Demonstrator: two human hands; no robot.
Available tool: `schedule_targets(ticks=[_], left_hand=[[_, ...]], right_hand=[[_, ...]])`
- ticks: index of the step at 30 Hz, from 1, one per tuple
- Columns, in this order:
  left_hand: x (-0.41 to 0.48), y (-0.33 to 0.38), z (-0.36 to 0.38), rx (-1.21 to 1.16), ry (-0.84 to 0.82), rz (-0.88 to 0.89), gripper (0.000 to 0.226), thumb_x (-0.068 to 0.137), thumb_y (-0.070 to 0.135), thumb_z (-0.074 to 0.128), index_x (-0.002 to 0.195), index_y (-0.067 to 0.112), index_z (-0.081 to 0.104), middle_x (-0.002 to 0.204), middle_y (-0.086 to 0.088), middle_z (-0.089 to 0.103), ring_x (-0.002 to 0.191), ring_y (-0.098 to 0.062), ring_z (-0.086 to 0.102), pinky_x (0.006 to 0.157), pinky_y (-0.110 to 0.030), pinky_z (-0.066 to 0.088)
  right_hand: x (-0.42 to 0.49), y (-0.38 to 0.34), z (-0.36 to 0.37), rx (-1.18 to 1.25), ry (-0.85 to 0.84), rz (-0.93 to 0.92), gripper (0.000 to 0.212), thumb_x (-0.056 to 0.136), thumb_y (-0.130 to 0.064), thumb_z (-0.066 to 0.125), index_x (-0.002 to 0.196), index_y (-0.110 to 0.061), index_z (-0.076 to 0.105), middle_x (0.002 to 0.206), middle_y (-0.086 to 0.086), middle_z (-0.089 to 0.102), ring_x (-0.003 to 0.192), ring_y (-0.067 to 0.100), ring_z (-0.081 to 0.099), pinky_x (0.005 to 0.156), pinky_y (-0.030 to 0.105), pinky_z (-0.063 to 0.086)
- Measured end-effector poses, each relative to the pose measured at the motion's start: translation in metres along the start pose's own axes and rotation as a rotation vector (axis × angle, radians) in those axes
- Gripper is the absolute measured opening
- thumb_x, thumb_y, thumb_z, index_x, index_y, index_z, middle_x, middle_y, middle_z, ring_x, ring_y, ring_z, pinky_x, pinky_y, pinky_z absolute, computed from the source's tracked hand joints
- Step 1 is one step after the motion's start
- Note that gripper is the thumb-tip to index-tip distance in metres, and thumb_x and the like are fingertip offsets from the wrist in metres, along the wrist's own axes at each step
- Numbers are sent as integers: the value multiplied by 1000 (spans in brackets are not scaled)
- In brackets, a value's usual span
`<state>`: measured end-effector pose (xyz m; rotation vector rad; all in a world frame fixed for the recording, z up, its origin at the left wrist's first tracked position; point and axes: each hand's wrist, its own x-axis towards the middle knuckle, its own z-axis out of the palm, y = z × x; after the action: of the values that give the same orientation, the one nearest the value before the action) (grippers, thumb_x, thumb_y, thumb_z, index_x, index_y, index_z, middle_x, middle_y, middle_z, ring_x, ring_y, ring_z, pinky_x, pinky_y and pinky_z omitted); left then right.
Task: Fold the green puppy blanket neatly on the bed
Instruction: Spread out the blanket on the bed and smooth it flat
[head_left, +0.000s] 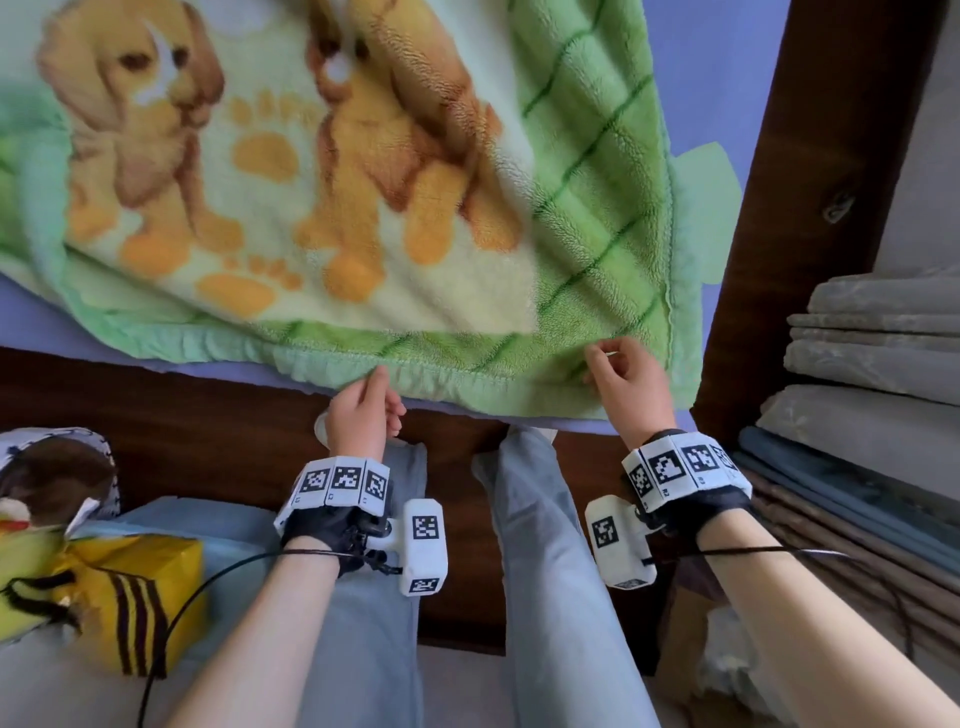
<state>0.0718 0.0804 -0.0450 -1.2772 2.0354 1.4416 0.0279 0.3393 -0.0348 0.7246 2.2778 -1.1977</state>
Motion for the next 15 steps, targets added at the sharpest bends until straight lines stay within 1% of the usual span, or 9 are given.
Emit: schedule_targets(ticks=[3,5,7,10,12,15], left_hand=[[15,-2,-30,-51,11,-1,43,94,34,50,57,12,55,42,5,54,38,-10,45,42,-22,39],[24,-4,-50,-78,21,4,43,94,33,50,56,12,54,41,5,53,36,-8,43,41,-22,39],[35,-7,-78,-112,59,-5,43,94,31,51,56,11,54,39,4,52,35,-9,42,41,-22,37],[50,-14,-121,-171,133,-20,44,94,30,51,56,10,52,38,3,51,34,-9,42,42,-22,36],[61,-19,-152,-209,196,-45,43,94,29,50,55,10,52,38,4,52,34,-9,42,46,-25,38],[75,-25,-191,-277,274,-105,43,94,29,49,56,10,53,39,4,53,34,-8,42,49,-28,41]], right_hand=[[-5,-22,30,-17,-15,-29,13,94,-24,55,87,-13,58,63,0,63,60,20,57,63,36,47],[-9,-38,49,-22,-24,-35,12,93,-23,56,88,-13,58,63,1,62,62,21,58,63,36,47],[-14,-56,75,-48,-46,-55,11,93,-23,55,88,-13,59,61,-1,62,58,17,58,58,29,45],[-23,-86,115,-84,-88,-80,12,93,-23,54,90,-13,61,61,-7,62,52,4,56,52,16,43],[-29,-106,142,-84,-127,-89,15,94,-23,54,93,-10,62,63,-6,62,53,2,56,54,17,45],[-37,-138,177,-92,-176,-106,17,95,-23,53,97,-9,62,64,-3,63,56,8,57,58,24,48]])
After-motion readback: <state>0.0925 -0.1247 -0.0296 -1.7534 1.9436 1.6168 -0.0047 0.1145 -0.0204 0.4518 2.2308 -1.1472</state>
